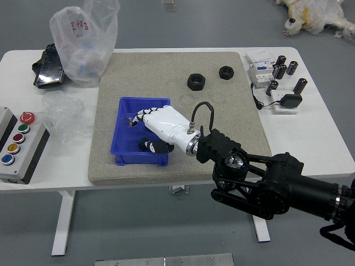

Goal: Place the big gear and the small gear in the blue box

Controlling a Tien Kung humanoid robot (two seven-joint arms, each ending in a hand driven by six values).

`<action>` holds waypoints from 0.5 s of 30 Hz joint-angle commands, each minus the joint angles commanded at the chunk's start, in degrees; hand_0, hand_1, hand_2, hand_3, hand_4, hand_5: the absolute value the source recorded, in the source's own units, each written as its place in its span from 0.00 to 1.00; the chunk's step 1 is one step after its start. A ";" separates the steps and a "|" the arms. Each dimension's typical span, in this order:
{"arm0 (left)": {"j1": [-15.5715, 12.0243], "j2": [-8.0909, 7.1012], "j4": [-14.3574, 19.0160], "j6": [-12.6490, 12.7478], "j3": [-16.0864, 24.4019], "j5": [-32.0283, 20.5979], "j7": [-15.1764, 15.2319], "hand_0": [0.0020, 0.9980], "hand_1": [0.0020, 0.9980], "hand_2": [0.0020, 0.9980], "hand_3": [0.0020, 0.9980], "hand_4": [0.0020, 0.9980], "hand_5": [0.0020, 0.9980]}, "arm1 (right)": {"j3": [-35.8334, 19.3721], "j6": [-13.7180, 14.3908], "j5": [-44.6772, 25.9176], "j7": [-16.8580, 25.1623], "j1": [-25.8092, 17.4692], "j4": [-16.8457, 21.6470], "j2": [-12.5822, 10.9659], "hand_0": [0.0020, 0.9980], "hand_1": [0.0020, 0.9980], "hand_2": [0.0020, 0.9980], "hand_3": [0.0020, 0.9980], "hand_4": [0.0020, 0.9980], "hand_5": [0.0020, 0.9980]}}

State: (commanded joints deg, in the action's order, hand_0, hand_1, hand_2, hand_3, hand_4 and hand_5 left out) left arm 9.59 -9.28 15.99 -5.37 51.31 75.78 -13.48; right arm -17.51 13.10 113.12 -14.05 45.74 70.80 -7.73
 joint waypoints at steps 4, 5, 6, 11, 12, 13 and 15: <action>-0.01 0.02 0.02 -0.03 0.02 0.03 -0.03 0.67 0.59 0.58 0.66 0.74 0.38 | -0.99 0.64 -0.62 0.47 -0.39 0.50 -0.36 0.42 0.80 0.89 0.85 0.73 0.25; -0.02 -0.01 0.02 -0.02 -0.01 -0.01 -0.03 0.67 0.59 0.58 0.66 0.74 0.38 | -1.72 1.08 -1.06 0.75 -0.62 0.79 -0.56 0.42 0.80 0.89 0.85 0.73 0.25; -0.01 -0.02 0.01 -0.01 -0.03 -0.02 -0.01 0.67 0.59 0.58 0.66 0.74 0.38 | -2.42 1.47 -1.66 1.04 -0.90 1.16 -0.81 0.42 0.80 0.89 0.85 0.73 0.25; -0.01 -0.02 -0.02 0.12 -0.48 -0.55 0.16 0.67 0.59 0.58 0.66 0.74 0.39 | -9.77 4.30 -8.78 4.38 -4.75 5.27 -4.37 0.39 0.75 0.83 0.81 0.67 0.21; -0.04 -0.02 -0.03 0.13 -0.46 -0.53 0.15 0.67 0.59 0.58 0.66 0.74 0.39 | -11.44 4.73 -10.49 5.34 -5.75 5.90 -5.22 0.39 0.75 0.83 0.81 0.67 0.21; -0.10 -0.02 -0.04 0.15 -0.49 -0.59 0.17 0.67 0.59 0.58 0.66 0.74 0.39 | -13.45 5.18 -12.54 6.61 -7.03 6.51 -6.28 0.39 0.75 0.83 0.81 0.67 0.21; -0.26 -0.03 -0.08 0.27 -0.62 -0.87 0.21 0.67 0.59 0.58 0.66 0.74 0.39 | -17.72 5.51 -16.82 9.07 -9.54 7.10 -8.54 0.41 0.70 0.76 0.74 0.72 0.25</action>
State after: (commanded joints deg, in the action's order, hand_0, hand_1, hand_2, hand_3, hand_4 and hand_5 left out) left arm 9.33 -9.31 15.91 -5.10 50.69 74.91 -13.27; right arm -35.23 18.61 96.31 -4.97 36.20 77.89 -16.28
